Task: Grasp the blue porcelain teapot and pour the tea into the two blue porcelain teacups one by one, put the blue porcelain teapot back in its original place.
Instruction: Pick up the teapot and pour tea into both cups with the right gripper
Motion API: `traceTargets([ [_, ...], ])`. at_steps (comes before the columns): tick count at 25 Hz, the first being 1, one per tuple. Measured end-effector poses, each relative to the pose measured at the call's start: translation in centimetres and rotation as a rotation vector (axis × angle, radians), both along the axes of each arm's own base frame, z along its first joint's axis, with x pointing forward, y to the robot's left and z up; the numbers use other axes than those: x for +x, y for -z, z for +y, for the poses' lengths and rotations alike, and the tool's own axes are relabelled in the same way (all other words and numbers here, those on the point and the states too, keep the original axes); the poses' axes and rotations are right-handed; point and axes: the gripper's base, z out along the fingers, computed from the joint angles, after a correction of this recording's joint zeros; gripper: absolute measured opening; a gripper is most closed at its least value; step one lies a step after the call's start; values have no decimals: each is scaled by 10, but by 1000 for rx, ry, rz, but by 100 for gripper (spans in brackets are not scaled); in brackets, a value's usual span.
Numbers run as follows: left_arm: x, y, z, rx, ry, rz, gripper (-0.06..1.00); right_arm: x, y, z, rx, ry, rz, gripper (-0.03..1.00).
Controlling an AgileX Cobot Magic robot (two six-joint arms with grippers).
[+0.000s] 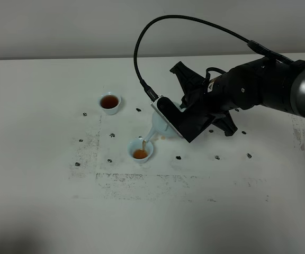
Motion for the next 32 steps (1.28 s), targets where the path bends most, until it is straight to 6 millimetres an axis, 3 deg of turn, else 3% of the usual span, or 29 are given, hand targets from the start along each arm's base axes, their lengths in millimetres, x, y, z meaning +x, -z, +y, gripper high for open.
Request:
traceTargets([
  [32,0,0,0,0,0,0,55,4,-3,1,-56,-92,-87,8],
])
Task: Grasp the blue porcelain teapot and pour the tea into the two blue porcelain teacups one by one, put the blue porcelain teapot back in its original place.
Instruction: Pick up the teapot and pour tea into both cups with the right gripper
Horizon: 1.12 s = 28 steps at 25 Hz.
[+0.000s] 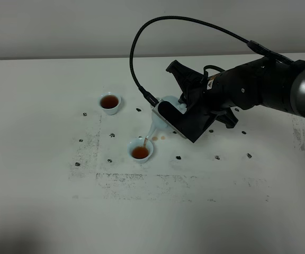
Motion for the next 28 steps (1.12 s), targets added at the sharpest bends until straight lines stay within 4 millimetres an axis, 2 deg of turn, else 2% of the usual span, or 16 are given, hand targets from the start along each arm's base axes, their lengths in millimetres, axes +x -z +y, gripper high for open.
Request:
traceTargets([
  [28,0,0,0,0,0,0,55,-2,0,4,-5,-15,-2,8],
])
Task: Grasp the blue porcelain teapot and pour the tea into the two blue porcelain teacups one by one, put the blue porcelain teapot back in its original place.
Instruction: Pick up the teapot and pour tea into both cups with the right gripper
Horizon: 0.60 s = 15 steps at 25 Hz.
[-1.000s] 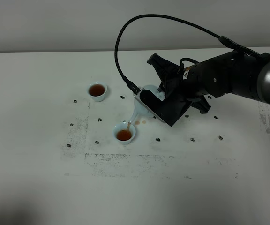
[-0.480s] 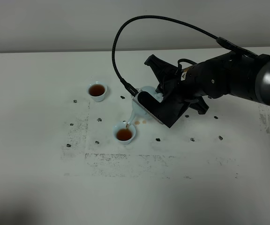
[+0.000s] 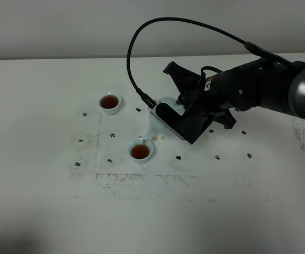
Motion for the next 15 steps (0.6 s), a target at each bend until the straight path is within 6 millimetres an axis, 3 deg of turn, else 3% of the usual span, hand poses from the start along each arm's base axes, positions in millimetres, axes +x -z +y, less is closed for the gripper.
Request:
traceTargets([
  [15,0,0,0,0,0,0,55,-2,0,3,-16,-20,-8,8],
])
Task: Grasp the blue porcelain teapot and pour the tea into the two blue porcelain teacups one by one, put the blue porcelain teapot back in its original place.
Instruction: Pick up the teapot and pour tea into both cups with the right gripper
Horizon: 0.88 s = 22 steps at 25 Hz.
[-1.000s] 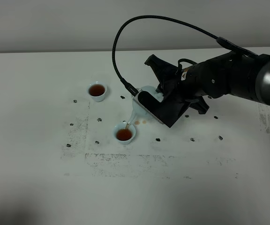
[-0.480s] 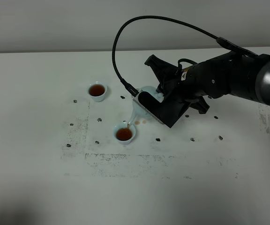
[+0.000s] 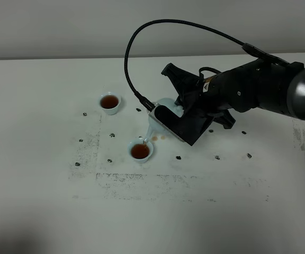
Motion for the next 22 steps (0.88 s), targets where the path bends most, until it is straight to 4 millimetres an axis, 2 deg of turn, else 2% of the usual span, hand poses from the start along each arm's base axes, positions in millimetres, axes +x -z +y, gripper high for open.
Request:
traceTargets([
  [22,0,0,0,0,0,0,55,0,0,0,2,-1,-7,8],
])
